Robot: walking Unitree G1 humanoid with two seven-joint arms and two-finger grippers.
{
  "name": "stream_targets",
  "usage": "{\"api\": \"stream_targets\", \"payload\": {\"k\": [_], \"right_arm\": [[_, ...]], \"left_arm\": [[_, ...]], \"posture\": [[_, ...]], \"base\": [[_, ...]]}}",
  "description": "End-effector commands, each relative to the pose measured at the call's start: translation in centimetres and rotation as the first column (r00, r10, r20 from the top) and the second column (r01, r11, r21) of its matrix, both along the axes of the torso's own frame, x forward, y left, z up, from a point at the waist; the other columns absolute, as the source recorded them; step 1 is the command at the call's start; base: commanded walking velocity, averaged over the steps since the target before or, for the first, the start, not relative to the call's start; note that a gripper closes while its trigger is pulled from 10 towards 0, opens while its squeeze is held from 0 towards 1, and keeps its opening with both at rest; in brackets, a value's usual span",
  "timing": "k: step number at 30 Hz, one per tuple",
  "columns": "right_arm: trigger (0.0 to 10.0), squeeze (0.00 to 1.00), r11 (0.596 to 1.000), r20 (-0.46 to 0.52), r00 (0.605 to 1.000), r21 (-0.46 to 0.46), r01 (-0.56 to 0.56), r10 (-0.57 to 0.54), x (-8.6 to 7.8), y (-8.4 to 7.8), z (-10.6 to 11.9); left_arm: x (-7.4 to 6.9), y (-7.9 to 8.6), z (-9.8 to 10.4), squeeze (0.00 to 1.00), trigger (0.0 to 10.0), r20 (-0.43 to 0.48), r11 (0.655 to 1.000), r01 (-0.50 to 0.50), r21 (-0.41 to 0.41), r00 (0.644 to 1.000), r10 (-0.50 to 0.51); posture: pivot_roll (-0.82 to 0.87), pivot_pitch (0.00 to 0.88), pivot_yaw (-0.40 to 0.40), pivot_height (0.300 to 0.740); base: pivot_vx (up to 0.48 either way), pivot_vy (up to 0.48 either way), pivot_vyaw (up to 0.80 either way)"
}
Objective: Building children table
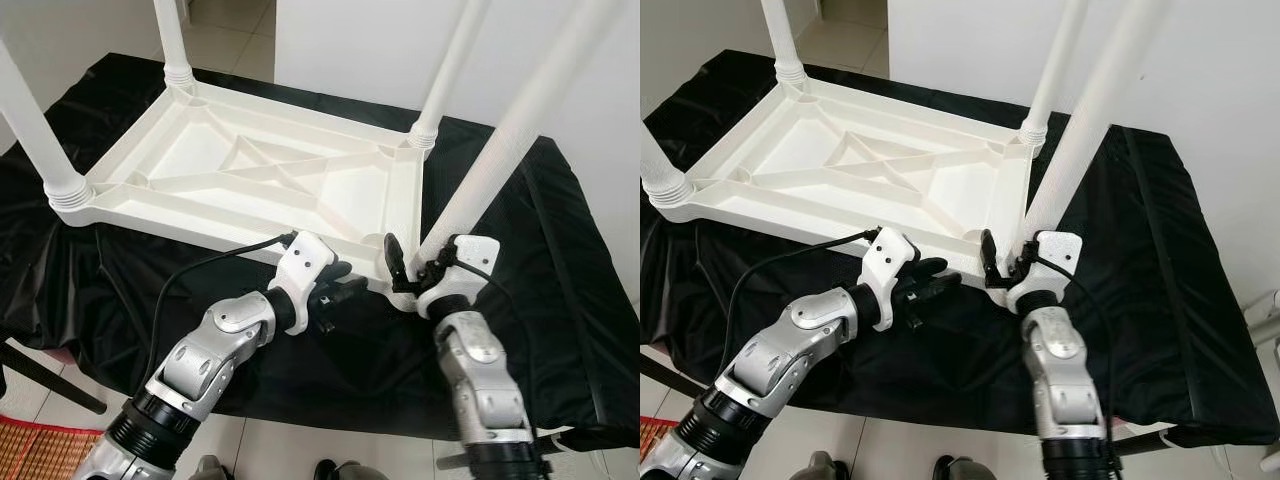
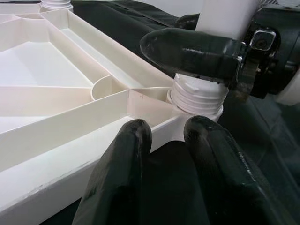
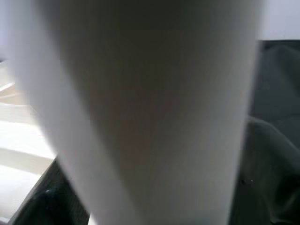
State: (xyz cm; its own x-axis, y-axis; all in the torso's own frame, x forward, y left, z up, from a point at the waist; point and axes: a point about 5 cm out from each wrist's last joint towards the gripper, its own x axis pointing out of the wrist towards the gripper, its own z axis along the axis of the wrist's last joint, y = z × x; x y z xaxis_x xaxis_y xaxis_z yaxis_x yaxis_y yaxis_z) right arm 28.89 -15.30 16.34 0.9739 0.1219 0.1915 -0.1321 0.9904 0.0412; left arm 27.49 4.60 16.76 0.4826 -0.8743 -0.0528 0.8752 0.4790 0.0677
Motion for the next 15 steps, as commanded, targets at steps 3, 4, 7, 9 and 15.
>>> {"api": "stream_targets", "payload": {"k": [3,4,7,9,15], "right_arm": [[10.0,1.0,0.997,-0.019,0.998,-0.03,-0.064,0.064,0.3,-0.6,-0.1],[10.0,1.0,0.997,-0.019,0.998,-0.03,-0.064,0.064,0.3,-0.6,-0.1],[10.0,0.0,0.977,-0.039,0.98,-0.078,-0.197,0.194,0.5,-1.4,0.0],[10.0,0.0,0.947,-0.052,0.957,-0.136,-0.289,0.285,0.4,-2.0,0.0],[10.0,0.0,0.884,-0.092,0.901,-0.173,-0.434,0.425,0.0,-2.0,-0.3]], "left_arm": [[-0.7,-0.4,0.0,0.0,10.0,-0.012,0.995,0.1,-0.001,0.995,-0.1],[-0.7,-0.4,0.0,0.0,10.0,-0.012,0.995,0.1,-0.001,0.995,-0.1],[-0.8,-0.4,0.1,0.0,10.0,-0.011,0.995,0.103,0.001,0.995,-0.103],[-0.7,-0.4,0.1,0.0,10.0,-0.012,0.994,0.105,0.001,0.994,-0.105],[-0.6,-0.4,0.1,0.0,10.0,-0.013,0.994,0.109,0.0,0.994,-0.109]], "posture": [[0.04,0.129,-0.087,0.74],[0.04,0.129,-0.087,0.74],[0.05,0.121,-0.074,0.74],[0.05,0.121,-0.074,0.74],[0.03,0.13,-0.063,0.74]], "base": [[0.0,0.0,0.0],[0.0,0.0,0.0],[0.0,0.0,0.0],[0.0,0.0,0.0],[0.0,0.0,0.0]]}}
